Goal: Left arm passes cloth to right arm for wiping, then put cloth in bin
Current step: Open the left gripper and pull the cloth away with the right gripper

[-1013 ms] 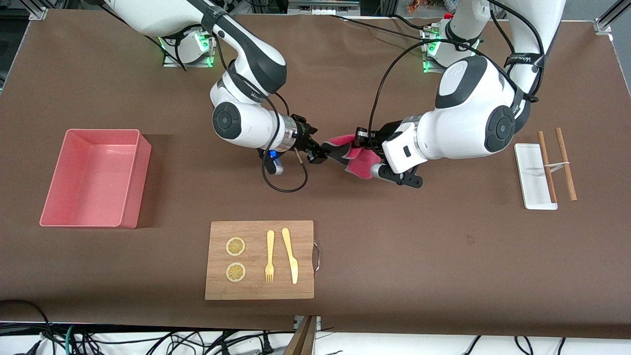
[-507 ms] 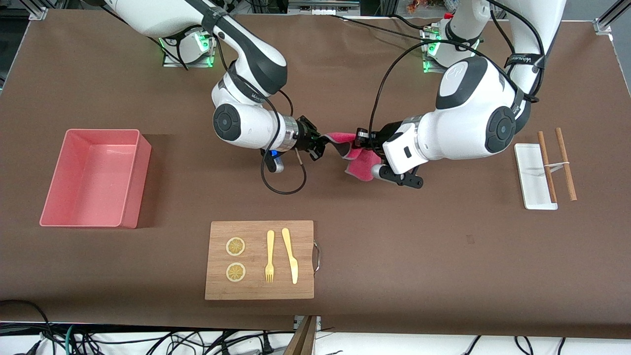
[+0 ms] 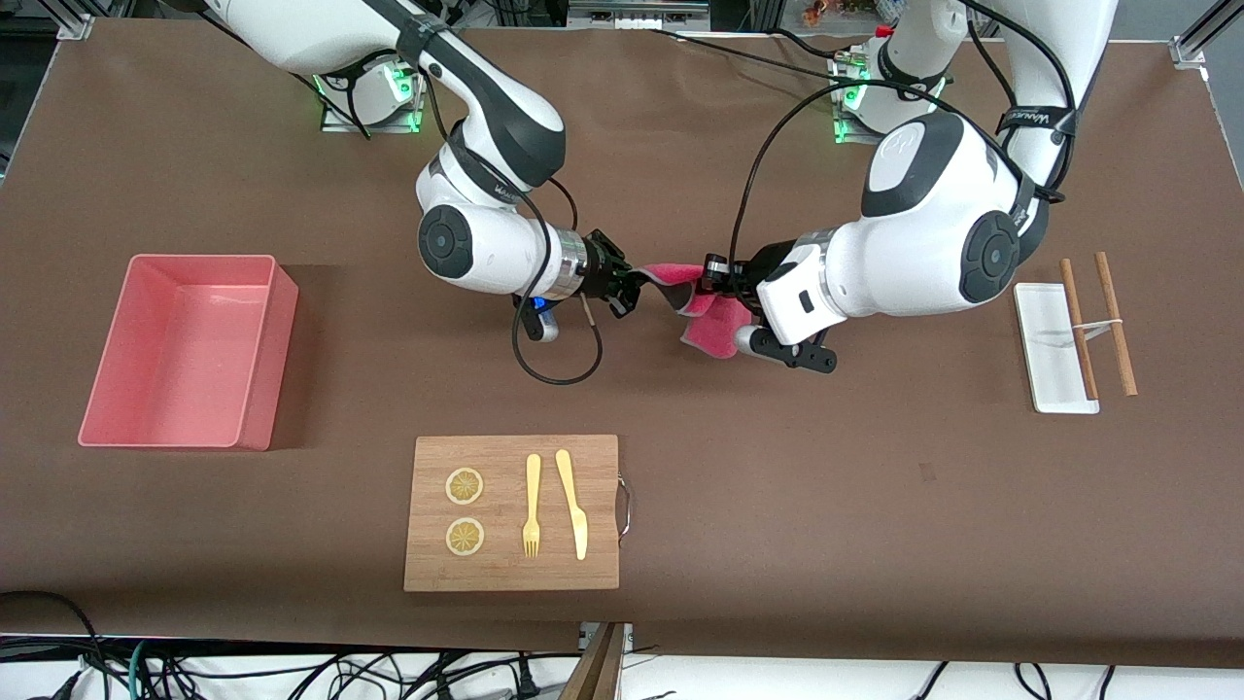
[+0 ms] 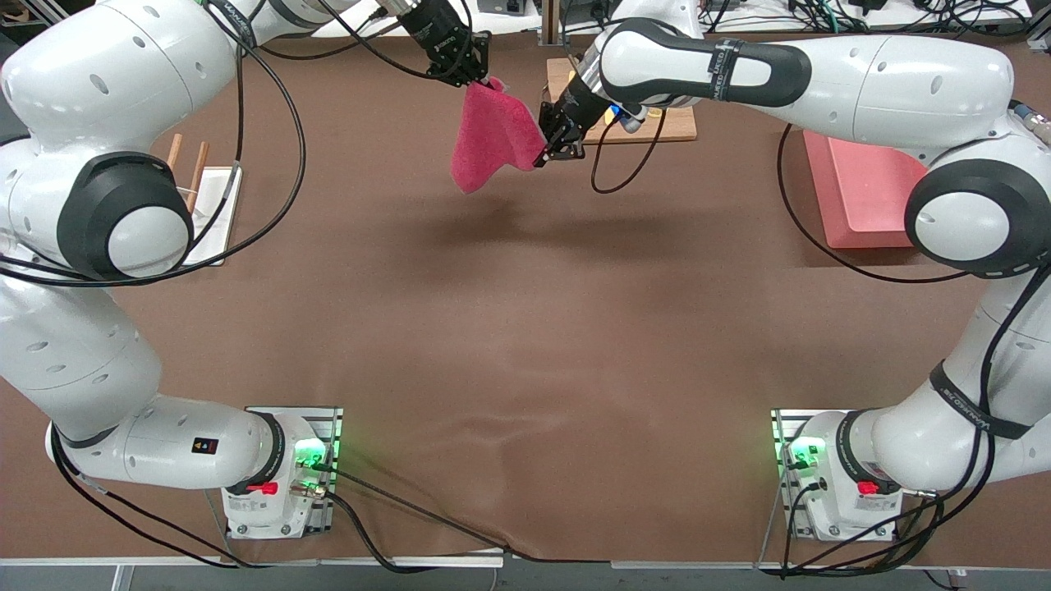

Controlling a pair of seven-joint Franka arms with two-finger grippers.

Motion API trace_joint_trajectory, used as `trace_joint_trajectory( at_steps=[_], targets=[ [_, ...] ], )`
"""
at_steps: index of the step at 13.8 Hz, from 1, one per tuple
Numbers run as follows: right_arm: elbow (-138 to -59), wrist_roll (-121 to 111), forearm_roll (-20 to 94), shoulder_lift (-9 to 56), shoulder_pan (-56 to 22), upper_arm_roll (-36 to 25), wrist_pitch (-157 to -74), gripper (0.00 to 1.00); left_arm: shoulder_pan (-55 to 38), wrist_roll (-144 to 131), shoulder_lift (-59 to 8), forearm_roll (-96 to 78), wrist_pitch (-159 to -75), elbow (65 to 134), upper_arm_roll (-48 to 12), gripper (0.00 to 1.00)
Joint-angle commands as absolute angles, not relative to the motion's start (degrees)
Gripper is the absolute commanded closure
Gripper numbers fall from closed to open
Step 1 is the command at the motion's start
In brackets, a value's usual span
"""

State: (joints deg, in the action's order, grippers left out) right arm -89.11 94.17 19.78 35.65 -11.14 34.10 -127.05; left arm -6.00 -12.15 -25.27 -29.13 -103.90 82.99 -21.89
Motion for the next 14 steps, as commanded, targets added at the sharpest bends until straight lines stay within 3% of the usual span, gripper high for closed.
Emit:
trace_joint_trajectory(
  at_steps=[1,6,11,14],
  targets=[
    [-88.24,94.04,20.39,36.39,-10.81,34.72,-127.0,1.0,-5.8,-12.22,-25.58,-29.62,-103.01,81.48,-21.62,0.0],
    [-88.33,91.95,19.78,36.39,-10.63,34.63,-125.78,1.0,-3.96,-12.13,-24.61,-21.48,-97.66,79.64,-21.18,0.0],
    [-89.03,88.25,12.95,36.82,-10.46,33.93,-115.07,1.0,-3.87,-12.04,-22.07,-6.72,-94.57,78.13,-21.09,0.0],
    [-89.91,82.82,9.5,37.53,-10.46,30.34,-110.4,1.0,-2.3,-11.78,-18.82,2.6,-92.21,78.13,-20.92,0.0]
  ],
)
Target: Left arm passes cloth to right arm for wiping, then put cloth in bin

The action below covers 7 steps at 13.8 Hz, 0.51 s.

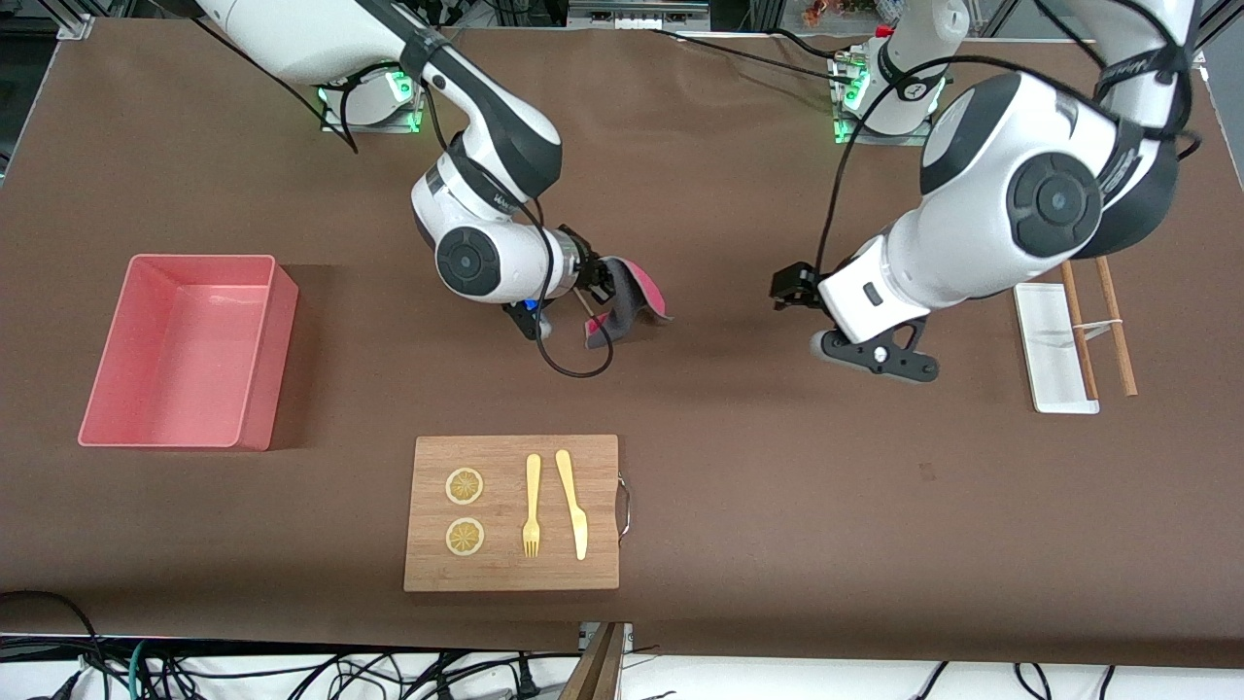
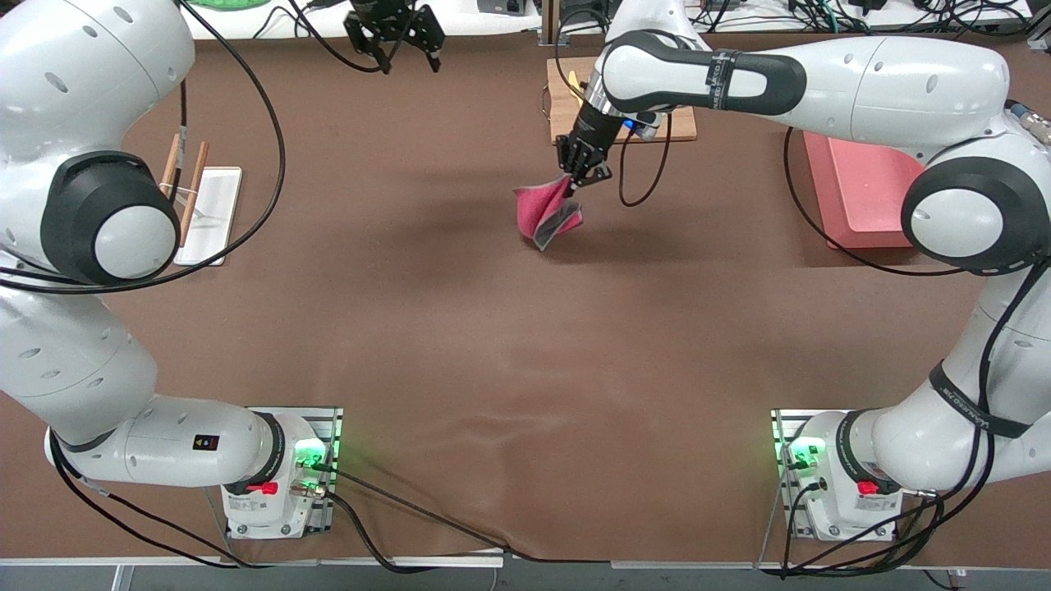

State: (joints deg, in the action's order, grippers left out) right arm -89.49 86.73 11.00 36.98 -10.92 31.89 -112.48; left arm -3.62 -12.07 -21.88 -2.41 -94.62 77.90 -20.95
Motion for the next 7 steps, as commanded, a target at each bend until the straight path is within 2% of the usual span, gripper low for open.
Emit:
trace_joint_trajectory(
  at_steps=[1,5,7],
  targets=[
    [-90.43,80.44,9.23,37.53,-10.37,28.84,-109.87,1.0,-0.89,-11.86,-18.46,4.03,-91.94,78.05,-20.92,0.0],
    [-93.95,65.96,5.28,37.62,-10.02,20.42,-109.6,1.0,7.54,-11.87,-12.67,3.52,-89.05,78.13,-20.83,0.0],
    [-94.39,58.14,5.18,37.62,-9.58,16.02,-109.42,1.0,7.82,-12.21,-6.89,3.69,-88.77,82.94,-19.61,0.0]
  ],
)
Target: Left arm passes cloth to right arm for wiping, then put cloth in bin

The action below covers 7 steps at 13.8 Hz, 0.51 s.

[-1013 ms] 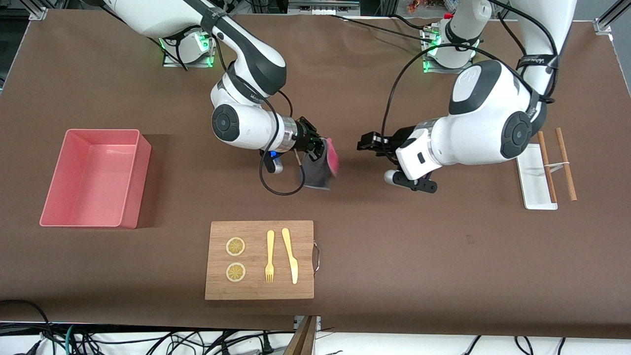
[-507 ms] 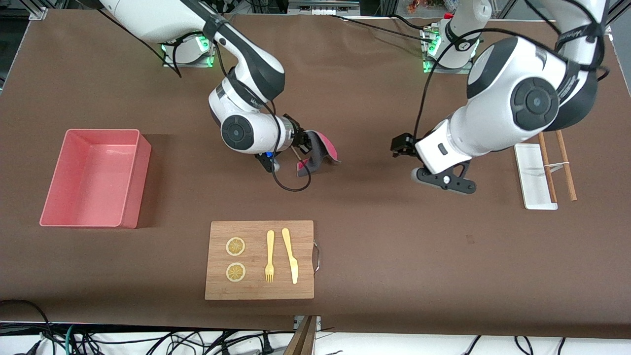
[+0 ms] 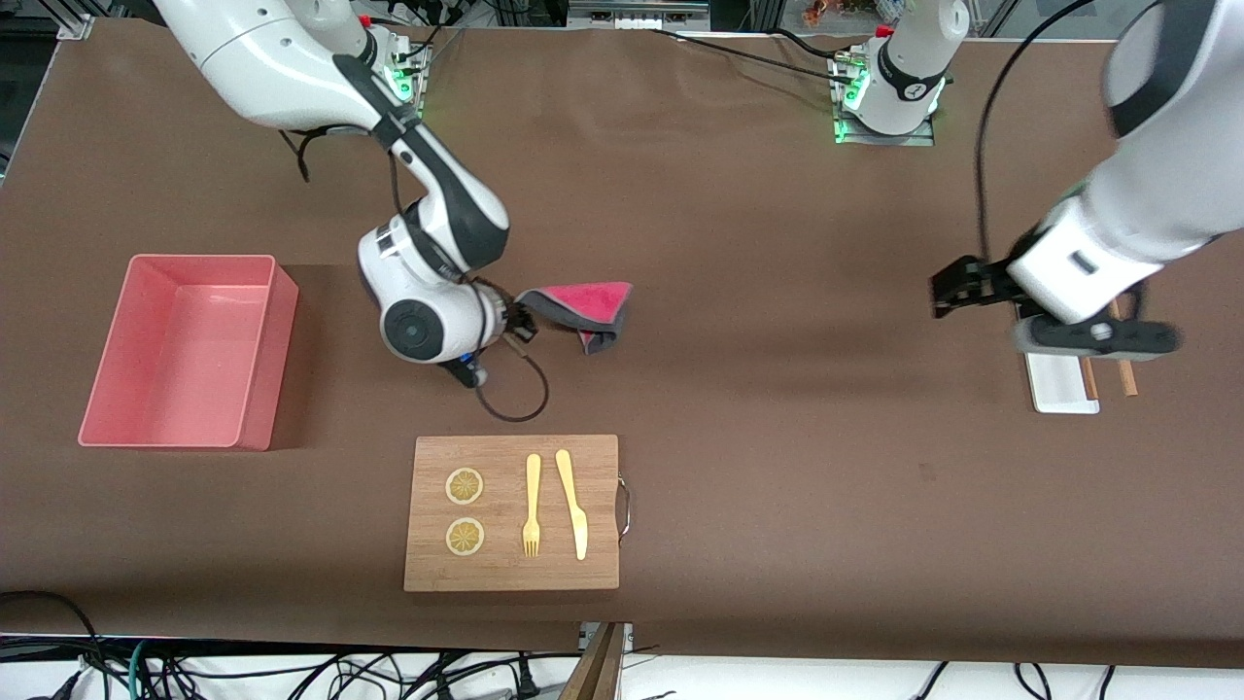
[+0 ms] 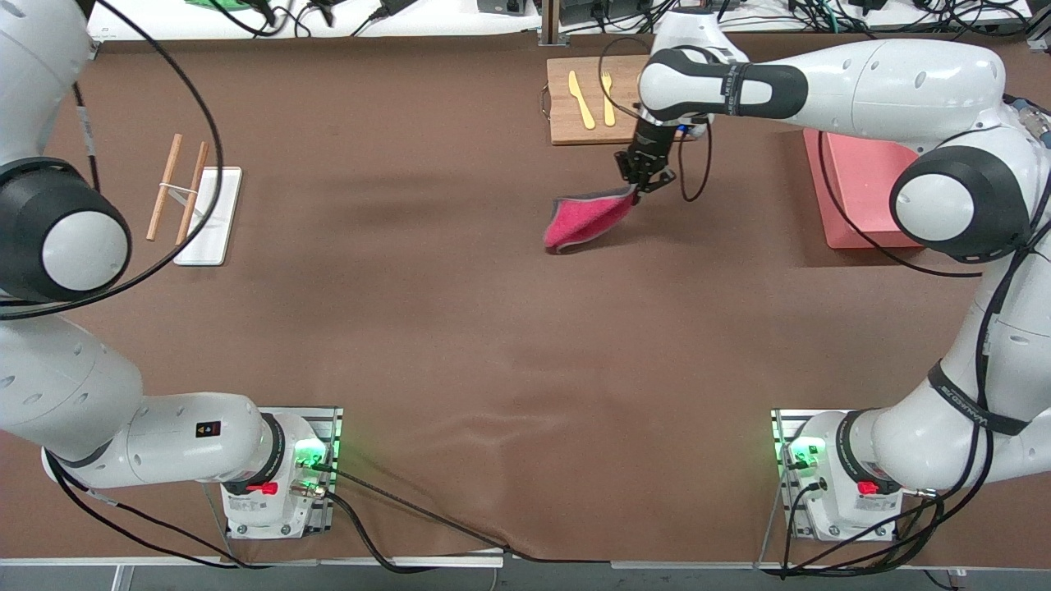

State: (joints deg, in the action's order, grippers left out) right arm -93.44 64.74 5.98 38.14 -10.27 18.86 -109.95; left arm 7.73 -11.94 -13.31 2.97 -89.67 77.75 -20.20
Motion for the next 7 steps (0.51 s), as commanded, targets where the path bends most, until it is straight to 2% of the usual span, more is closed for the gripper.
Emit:
trace_joint_trajectory(
  at_steps=[1,4,7],
  targets=[
    [-94.39,54.53,5.1,37.44,-9.49,14.0,-108.73,1.0,7.3,-12.22,-3.29,3.52,-89.55,87.49,-17.6,0.0],
    [-94.04,41.09,5.1,36.92,-8.88,6.79,-104.6,1.0,1.07,-11.52,4.11,-0.42,-96.04,99.29,-6.28,0.0],
    [-93.69,26.51,5.1,36.12,-8.09,-0.41,-102.05,1.0,-3.07,-9.86,5.98,0.52,-93.98,100.47,-4.57,0.0]
  ],
)
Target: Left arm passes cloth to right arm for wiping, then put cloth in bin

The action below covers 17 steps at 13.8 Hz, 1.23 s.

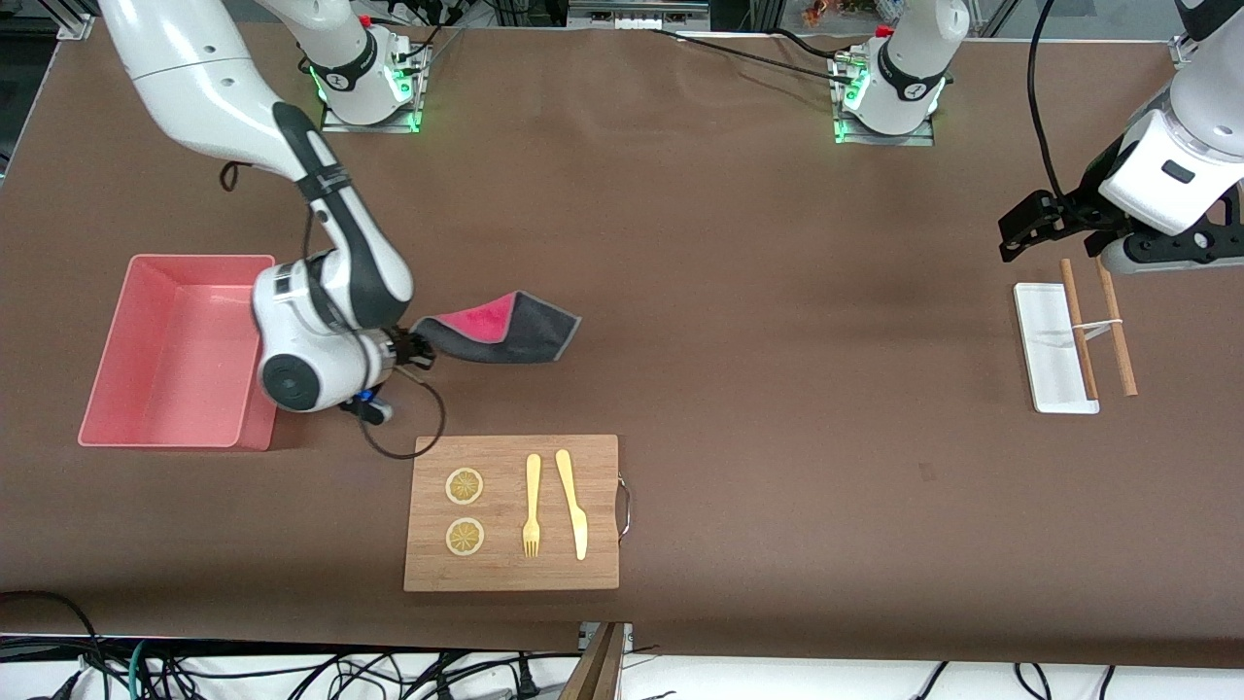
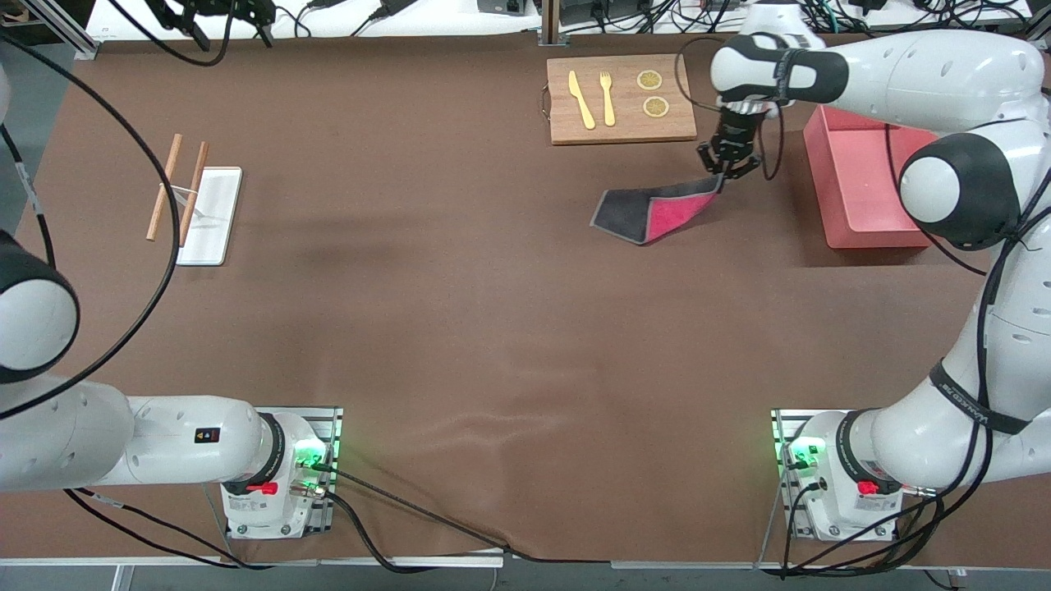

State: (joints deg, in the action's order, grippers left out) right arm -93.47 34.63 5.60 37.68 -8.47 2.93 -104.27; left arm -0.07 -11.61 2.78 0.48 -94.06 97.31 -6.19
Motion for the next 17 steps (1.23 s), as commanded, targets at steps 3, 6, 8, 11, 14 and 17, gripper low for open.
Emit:
trace_joint_trajectory(
  at_steps=[3,6,8,11,14,17],
  targets=[
    [-92.29,16.28,1.43,35.51,-8.0,-4.65,-101.43,1.0,-2.9,-2.83,5.01,0.62,-91.58,98.18,-4.83,0.0],
    [-90.18,13.63,-6.3,34.98,-7.91,-4.66,-100.81,1.0,-2.72,-2.46,4.75,0.53,-91.58,98.0,-4.83,0.0],
    [-89.12,13.18,-9.66,35.16,-7.91,-3.87,-100.9,1.0,-2.81,-2.46,4.92,0.61,-91.41,98.0,-5.27,0.0],
    [-89.21,23.15,-8.27,36.91,-8.0,0.95,-103.61,1.0,-3.25,-2.46,4.57,0.62,-91.76,97.91,-6.76,0.0],
    [-89.47,35.99,-7.04,38.4,-8.61,7.01,-107.13,1.0,-3.25,-2.46,4.13,0.53,-91.93,97.82,-6.77,0.0],
    [-89.38,46.37,-4.14,39.81,-9.4,11.94,-112.13,1.0,-3.34,-2.46,4.04,0.62,-91.85,97.47,-6.94,0.0]
  ],
)
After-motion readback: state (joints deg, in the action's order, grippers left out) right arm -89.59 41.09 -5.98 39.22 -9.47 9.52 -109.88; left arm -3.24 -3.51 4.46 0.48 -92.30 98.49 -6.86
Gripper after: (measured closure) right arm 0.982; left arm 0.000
